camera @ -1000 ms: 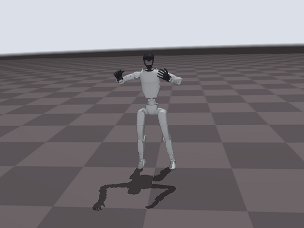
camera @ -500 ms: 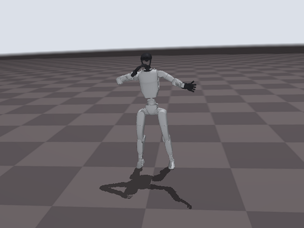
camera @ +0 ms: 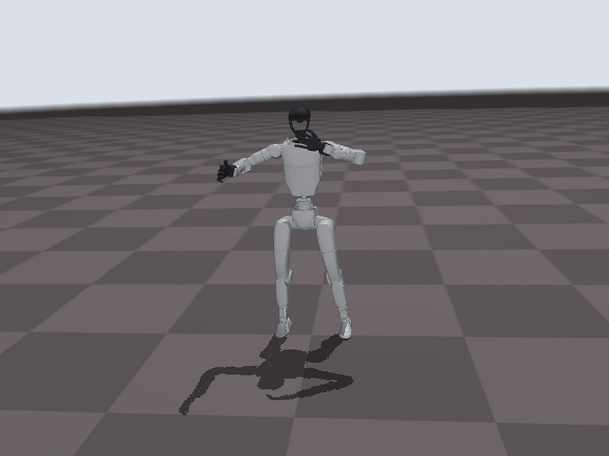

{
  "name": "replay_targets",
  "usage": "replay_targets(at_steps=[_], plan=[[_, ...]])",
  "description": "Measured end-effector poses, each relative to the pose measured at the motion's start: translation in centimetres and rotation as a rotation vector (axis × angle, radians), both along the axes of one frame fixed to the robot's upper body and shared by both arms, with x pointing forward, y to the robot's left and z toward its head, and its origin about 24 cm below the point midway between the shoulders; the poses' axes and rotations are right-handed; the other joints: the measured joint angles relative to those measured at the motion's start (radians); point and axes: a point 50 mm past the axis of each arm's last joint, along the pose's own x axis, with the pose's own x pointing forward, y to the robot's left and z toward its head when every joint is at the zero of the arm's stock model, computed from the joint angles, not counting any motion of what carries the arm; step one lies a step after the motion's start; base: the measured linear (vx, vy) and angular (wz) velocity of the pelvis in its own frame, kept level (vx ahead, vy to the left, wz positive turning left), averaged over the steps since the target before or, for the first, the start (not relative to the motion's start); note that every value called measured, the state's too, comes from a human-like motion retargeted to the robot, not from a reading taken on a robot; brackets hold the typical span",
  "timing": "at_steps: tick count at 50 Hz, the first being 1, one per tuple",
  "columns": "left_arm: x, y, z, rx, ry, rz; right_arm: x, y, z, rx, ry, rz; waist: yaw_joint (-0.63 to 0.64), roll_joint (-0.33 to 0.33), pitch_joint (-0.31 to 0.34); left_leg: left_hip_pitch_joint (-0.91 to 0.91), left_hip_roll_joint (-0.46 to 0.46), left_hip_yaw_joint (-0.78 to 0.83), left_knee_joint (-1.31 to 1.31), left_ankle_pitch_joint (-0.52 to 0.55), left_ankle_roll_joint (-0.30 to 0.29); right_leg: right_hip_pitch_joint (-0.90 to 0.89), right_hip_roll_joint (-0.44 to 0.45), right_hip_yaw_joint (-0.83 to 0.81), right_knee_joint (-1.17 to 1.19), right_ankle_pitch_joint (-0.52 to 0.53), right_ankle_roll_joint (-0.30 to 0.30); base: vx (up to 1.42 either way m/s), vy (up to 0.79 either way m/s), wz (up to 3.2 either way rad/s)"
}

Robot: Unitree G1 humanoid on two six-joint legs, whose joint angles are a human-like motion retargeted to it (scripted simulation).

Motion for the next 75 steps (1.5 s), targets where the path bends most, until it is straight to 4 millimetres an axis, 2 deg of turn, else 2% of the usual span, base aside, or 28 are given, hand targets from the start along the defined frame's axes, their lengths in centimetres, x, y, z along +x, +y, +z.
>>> replay_targets(at_steps=[4,8,12,15,18,20,22,25,28,30,33,35,38,40,42,44,48,50,52,55,57,60,64,67,69,71,73,75], plan=[[6.2,6.5,0.0,-0.041,0.019,0.523,-1.2,8.1,3.3,0.068,-0.119,0.448,-0.017,0.015,-0.006,-0.003,-0.006,-0.006,0.006,0.0,0.007,0.003,-0.007,-0.005,0.0,-0.004,0.0,0.0,0.0,0.0],[10.7,15.9,-2.4,-0.103,0.167,1.078,-5.5,17.6,6.6,0.065,-0.247,0.96,-0.037,0.032,-0.015,-0.007,-0.018,-0.01,0.012,0.002,0.022,0.006,-0.019,-0.007,-0.002,-0.007,0.0,0.0,0.0,0.0],[11.5,24.3,-6.3,-0.297,0.437,1.516,-11.8,24.1,8.4,0.023,-0.356,1.424,-0.062,0.044,-0.018,-0.009,-0.034,-0.014,0.011,0.009,0.041,0.007,-0.037,-0.009,-0.004,-0.008,0.0,0.0,0.0,0.0],[10.6,27.3,-8.2,-0.497,0.593,1.672,-14.3,25.5,9.0,0.01,-0.409,1.585,-0.075,0.05,-0.019,-0.011,-0.04,-0.015,0.009,0.015,0.05,0.005,-0.043,-0.008,-0.007,-0.006,0.0,0.0,0.0,0.0],[10.4,26.1,-8.1,-0.366,0.552,1.571,-12.8,24.6,9.6,-0.065,-0.457,1.458,-0.08,0.06,-0.019,-0.013,-0.032,-0.014,0.009,0.014,0.043,0.003,-0.034,-0.009,-0.008,-0.004,0.0,0.0,0.0,0.0],[10.5,22.9,-7.6,-0.386,0.561,1.381,-10.1,22.7,9.8,-0.096,-0.47,1.238,-0.073,0.062,-0.017,-0.013,-0.026,-0.013,0.005,0.015,0.039,-0.001,-0.027,-0.009,-0.006,-0.003,0.0,0.0,0.0,0.0],[10.2,18.3,-6.8,-0.293,0.539,1.125,-7.0,19.8,9.6,-0.147,-0.431,0.995,-0.064,0.06,-0.022,-0.014,-0.018,-0.01,0.002,0.014,0.031,-0.004,-0.018,-0.008,-0.005,-0.001,0.0,0.0,0.0,0.0],[7.8,10.2,-5.2,-0.144,0.475,0.682,-2.6,14.1,8.6,-0.235,-0.326,0.62,-0.05,0.051,-0.032,-0.015,-0.006,-0.007,-0.003,0.013,0.018,-0.011,-0.005,-0.008,-0.004,0.002,0.0,0.0,0.0,0.0],[3.0,2.7,-3.4,-0.003,0.344,0.235,0.5,7.2,7.4,-0.357,-0.176,0.257,-0.039,0.041,-0.041,-0.017,0.001,-0.005,-0.008,0.013,0.009,-0.016,0.002,-0.007,-0.003,0.004,0.0,0.0,0.0,0.0],[-0.5,-0.7,-2.5,0.072,0.243,-0.04,1.4,2.6,6.8,-0.448,-0.068,0.032,-0.029,0.035,-0.045,-0.016,0.004,-0.004,-0.01,0.012,0.005,-0.018,0.005,-0.007,-0.002,0.004,0.0,0.0,0.0,0.0],[-3.1,-2.4,-1.1,0.131,0.058,-0.206,1.2,-2.2,6.0,-0.444,0.027,-0.185,-0.011,0.028,-0.049,-0.015,0.008,-0.003,-0.009,0.01,-0.002,-0.016,0.009,-0.007,-0.003,0.006,0.0,0.0,0.0,0.0],[-2.2,-2.0,-0.3,0.142,-0.041,-0.116,0.8,-3.4,5.8,-0.36,0.014,-0.233,-0.001,0.022,-0.046,-0.013,0.009,-0.003,-0.008,0.01,-0.004,-0.013,0.01,-0.007,-0.003,0.006,0.0,0.0,0.0,0.0],[2.2,1.4,0.6,0.126,-0.082,0.244,0.3,-1.1,6.5,-0.289,-0.101,-0.132,0.005,0.015,-0.041,-0.011,0.008,-0.006,-0.008,0.012,-0.004,-0.009,0.009,-0.011,-0.003,0.005,0.0,0.0,0.0,0.0],[5.5,5.1,0.6,0.147,-0.078,0.5,-0.1,2.0,7.3,-0.477,-0.079,0.065,0.009,0.013,-0.043,-0.012,0.005,-0.007,-0.006,0.013,0.003,-0.009,0.005,-0.011,-0.003,0.004,0.0,0.0,0.0,0.0],[8.3,10.0,0.5,0.101,-0.018,0.781,-1.1,7.3,8.3,-0.442,-0.188,0.348,0.006,0.017,-0.046,-0.014,0.004,-0.007,-0.002,0.013,0.007,-0.008,0.004,-0.012,-0.004,0.003,0.0,0.0,0.0,0.0],[10.3,15.5,0.0,0.024,0.07,1.089,-2.9,12.6,8.5,-0.242,-0.271,0.583,-0.005,0.023,-0.049,-0.016,-0.001,-0.009,0.0,0.013,0.012,-0.007,-0.001,-0.012,-0.007,0.002,0.0,0.0,0.0,0.0],[10.7,25.6,-1.5,-0.191,0.238,1.607,-9.0,21.5,10.1,-0.283,-0.43,1.106,-0.026,0.028,-0.054,-0.022,-0.017,-0.01,0.003,0.016,0.03,-0.009,-0.018,-0.01,-0.011,0.001,0.0,0.0,0.0,0.0],[9.8,29.1,-2.2,-0.389,0.338,1.795,-12.1,24.2,10.5,-0.314,-0.526,1.302,-0.04,0.031,-0.054,-0.023,-0.025,-0.011,0.002,0.02,0.04,-0.009,-0.027,-0.01,-0.011,0.0,0.0,0.0,0.0,0.0],[9.1,30.5,-2.5,-0.523,0.385,1.867,-14.0,25.3,10.6,-0.323,-0.579,1.422,-0.045,0.034,-0.055,-0.024,-0.027,-0.011,0.003,0.021,0.045,-0.01,-0.028,-0.009,-0.013,0.002,0.0,0.0,0.0,0.0],[9.4,28.9,-2.3,-0.547,0.379,1.754,-13.9,25.2,10.7,-0.353,-0.597,1.405,-0.047,0.043,-0.05,-0.024,-0.022,-0.012,0.003,0.021,0.043,-0.009,-0.023,-0.011,-0.013,0.002,0.0,0.0,0.0,0.0],[10.0,24.9,-2.2,-0.473,0.368,1.513,-11.6,23.7,10.8,-0.389,-0.585,1.229,-0.039,0.045,-0.046,-0.021,-0.017,-0.014,-0.001,0.02,0.039,-0.009,-0.017,-0.013,-0.009,0.001,0.0,0.0,0.0,0.0],[9.3,16.6,-1.9,-0.308,0.347,1.037,-6.9,19.5,10.8,-0.426,-0.518,0.887,-0.028,0.041,-0.048,-0.017,-0.005,-0.013,-0.004,0.015,0.026,-0.009,-0.005,-0.014,-0.006,0.0,0.0,0.0,0.0,0.0],[4.2,4.8,-0.6,-0.073,0.209,0.354,-1.0,11.4,9.8,-0.445,-0.34,0.421,-0.019,0.019,-0.05,-0.012,0.008,-0.01,-0.003,0.006,0.006,-0.008,0.009,-0.013,-0.001,-0.001,0.0,0.0,0.0,0.0],[-1.2,-1.0,-0.4,0.053,0.101,-0.091,1.6,4.8,8.1,-0.444,-0.151,0.1,-0.005,0.004,-0.05,-0.005,0.012,-0.006,-0.005,0.002,-0.001,-0.005,0.013,-0.009,0.001,-0.001,0.0,0.0,0.0,0.0],[-3.2,-2.6,-0.2,0.115,0.023,-0.234,2.0,1.5,7.2,-0.409,-0.063,-0.046,0.009,-0.003,-0.047,0.0,0.013,-0.003,-0.005,0.0,-0.003,-0.002,0.014,-0.006,0.002,0.0,0.0,0.0,0.0,0.0],[-2.7,-2.5,0.2,0.124,-0.044,-0.174,1.9,0.5,6.8,-0.269,-0.103,-0.118,0.018,-0.007,-0.043,0.004,0.014,0.0,-0.003,-0.001,-0.006,0.002,0.015,-0.003,0.0,0.001,0.0,0.0,0.0,0.0],[-0.4,-1.0,1.0,0.123,-0.124,0.044,1.5,1.5,7.2,-0.184,-0.174,-0.07,0.024,-0.013,-0.038,0.007,0.015,0.002,-0.001,-0.001,-0.007,0.006,0.015,-0.001,-0.001,0.002,0.0,0.0,0.0,0.0],[2.9,2.2,2.1,0.105,-0.19,0.347,0.6,4.3,8.0,-0.131,-0.257,0.092,0.023,-0.018,-0.029,0.008,0.014,0.0,0.001,0.0,-0.008,0.008,0.014,-0.003,0.001,0.001,0.0,0.0,0.0,0.0]])
